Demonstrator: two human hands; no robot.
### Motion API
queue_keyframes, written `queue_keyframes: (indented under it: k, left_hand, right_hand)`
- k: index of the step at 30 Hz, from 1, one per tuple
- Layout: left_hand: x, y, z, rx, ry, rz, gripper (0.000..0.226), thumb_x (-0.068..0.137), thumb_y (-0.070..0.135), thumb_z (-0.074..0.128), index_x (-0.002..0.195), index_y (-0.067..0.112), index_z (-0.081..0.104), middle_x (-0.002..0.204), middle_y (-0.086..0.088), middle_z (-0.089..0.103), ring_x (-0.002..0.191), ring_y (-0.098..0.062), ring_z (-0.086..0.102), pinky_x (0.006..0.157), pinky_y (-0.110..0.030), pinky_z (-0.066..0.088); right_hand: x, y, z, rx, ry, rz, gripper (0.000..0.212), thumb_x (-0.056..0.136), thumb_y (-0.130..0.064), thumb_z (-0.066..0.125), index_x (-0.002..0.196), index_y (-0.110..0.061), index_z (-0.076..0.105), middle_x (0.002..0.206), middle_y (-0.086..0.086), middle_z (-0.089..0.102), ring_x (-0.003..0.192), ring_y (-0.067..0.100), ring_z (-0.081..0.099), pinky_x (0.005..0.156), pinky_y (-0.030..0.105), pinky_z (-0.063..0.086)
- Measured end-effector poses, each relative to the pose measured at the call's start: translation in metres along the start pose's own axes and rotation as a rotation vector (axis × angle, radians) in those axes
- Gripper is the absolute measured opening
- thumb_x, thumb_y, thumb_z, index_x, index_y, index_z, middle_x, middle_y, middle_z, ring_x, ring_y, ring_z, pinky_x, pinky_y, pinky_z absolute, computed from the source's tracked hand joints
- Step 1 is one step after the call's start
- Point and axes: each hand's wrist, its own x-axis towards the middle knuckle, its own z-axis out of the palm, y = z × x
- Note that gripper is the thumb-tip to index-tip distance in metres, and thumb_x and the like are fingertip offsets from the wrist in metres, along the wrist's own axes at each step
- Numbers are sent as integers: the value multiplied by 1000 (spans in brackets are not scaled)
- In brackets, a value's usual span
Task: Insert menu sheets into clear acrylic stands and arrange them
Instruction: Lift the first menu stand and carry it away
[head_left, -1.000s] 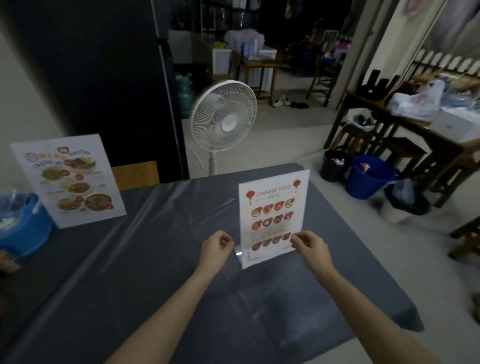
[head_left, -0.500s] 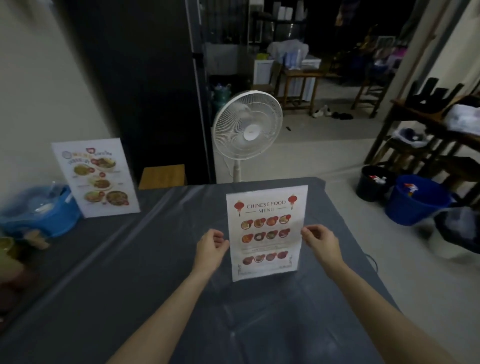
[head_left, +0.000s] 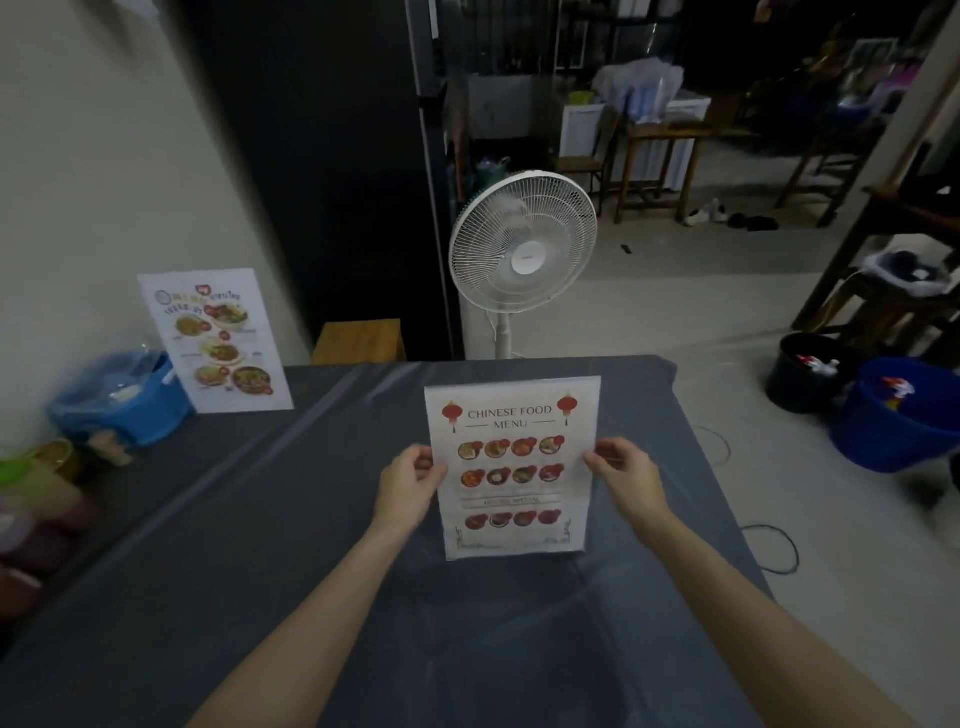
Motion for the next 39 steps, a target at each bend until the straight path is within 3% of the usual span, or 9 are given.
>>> queue_keyframes:
  k: [4,8,15,26,32,39]
  left_hand:
    - [4,-3,0,-19,-3,21,8,89,13,65,95,6,64,88,3,65,78,-2,59,63,-12,44]
    - [6,-5,3,-22,14,43,8,89,13,66,92,6,65,86,2,67,77,-4,62,63,-15,48]
    - [11,-10,-2,-16,-37,83,7,88,15,67,90,7,67,87,1,69,80,-8,65,64,-15,49]
    - [61,18,0,-6,-114,165,6,86,14,69,89,8,69,88,-3,71,84,-19,68,77,-37,60]
    - [108,64,37,-35,-99,201,6,86,13,67,91,9,68,89,-4,71,84,-20,68,73,-34,60]
    - [180,109,102,-73,-88,174,10,86,13,67,92,6,67,90,-10,70,86,-23,68,79,-45,60]
  right_hand:
    - [2,2,5,9,-18,1,10,89,-13,61,97,-6,63,95,3,67,88,19,64,71,24,50]
    - [3,5,4,0,-4,0,7,89,-12,62,92,-7,63,92,4,68,84,17,64,75,31,53]
    - [2,1,6,-1,5,8,6,89,-13,62,93,-8,63,93,3,67,84,16,64,69,21,49]
    - [38,-16,-10,-29,89,-4,9,88,-14,64,91,-7,65,94,6,70,87,21,67,80,35,56]
    - [107,-26,-51,-67,94,-76,3,86,-14,65,87,-11,65,92,7,71,86,24,68,83,46,57]
    - [208,-18,-91,-57,97,-58,8,86,-16,65,92,-11,67,98,12,73,90,27,69,86,51,55]
